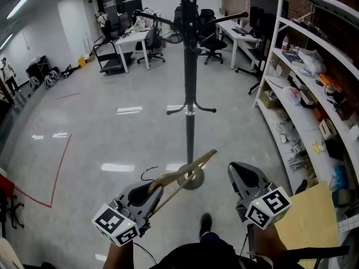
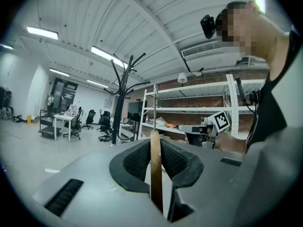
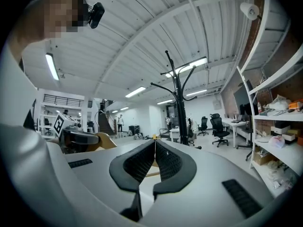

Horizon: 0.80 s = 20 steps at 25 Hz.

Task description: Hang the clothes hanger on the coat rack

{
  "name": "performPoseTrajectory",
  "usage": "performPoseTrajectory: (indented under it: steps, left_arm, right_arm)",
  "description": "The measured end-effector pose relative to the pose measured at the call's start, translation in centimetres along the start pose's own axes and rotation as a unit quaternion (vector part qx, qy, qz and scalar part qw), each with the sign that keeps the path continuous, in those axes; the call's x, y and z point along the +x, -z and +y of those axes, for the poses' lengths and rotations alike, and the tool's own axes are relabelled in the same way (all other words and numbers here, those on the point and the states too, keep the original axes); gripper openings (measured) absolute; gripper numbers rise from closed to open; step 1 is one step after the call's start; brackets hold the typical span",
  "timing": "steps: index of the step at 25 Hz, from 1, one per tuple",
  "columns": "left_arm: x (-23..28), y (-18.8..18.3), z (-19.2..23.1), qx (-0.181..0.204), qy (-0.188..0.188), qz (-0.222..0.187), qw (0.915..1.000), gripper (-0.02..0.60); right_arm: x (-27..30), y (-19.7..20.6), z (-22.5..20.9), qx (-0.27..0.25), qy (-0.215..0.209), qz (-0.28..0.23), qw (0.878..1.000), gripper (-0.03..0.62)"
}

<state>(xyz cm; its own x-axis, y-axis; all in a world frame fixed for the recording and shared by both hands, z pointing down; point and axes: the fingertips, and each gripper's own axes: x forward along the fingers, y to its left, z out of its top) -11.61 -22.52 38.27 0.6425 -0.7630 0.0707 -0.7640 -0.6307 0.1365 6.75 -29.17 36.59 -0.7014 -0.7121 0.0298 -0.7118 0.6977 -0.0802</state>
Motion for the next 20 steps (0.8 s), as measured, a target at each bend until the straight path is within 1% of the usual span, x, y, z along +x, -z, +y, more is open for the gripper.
performPoseTrajectory:
  steps: [4, 7, 10, 16, 20]
  left_arm:
    - [6.0, -3.3, 2.6, 0.009, 0.006, -0.004, 0.9999, 0.052]
    - [10.2, -5.6, 4.0, 0.011, 0.013, -0.011, 0.9998, 0.052]
    - [13.4, -7.8, 5.2, 0.016, 0.025, -0.020, 0.9994, 0.052]
    - [17.1, -11.6, 6.6, 0.034, 0.053, -0.016, 0.9979, 0.053]
    - [19.2, -14.0, 9.0, 0.045, 0.076, -0.012, 0.9960, 0.052]
  right_arm:
    - [3.9, -2.3, -4.9, -0.004, -0.022, -0.015, 1.000, 0.008]
    - [5.9, -3.8, -8.4, -0.011, -0.039, -0.023, 0.999, 0.008]
    - [7.7, -5.4, -11.1, -0.025, -0.048, -0.036, 0.998, 0.008]
    - [10.5, -7.8, -13.2, -0.029, -0.063, -0.052, 0.996, 0.008]
    - [12.7, -9.3, -13.3, -0.038, -0.067, -0.059, 0.995, 0.008]
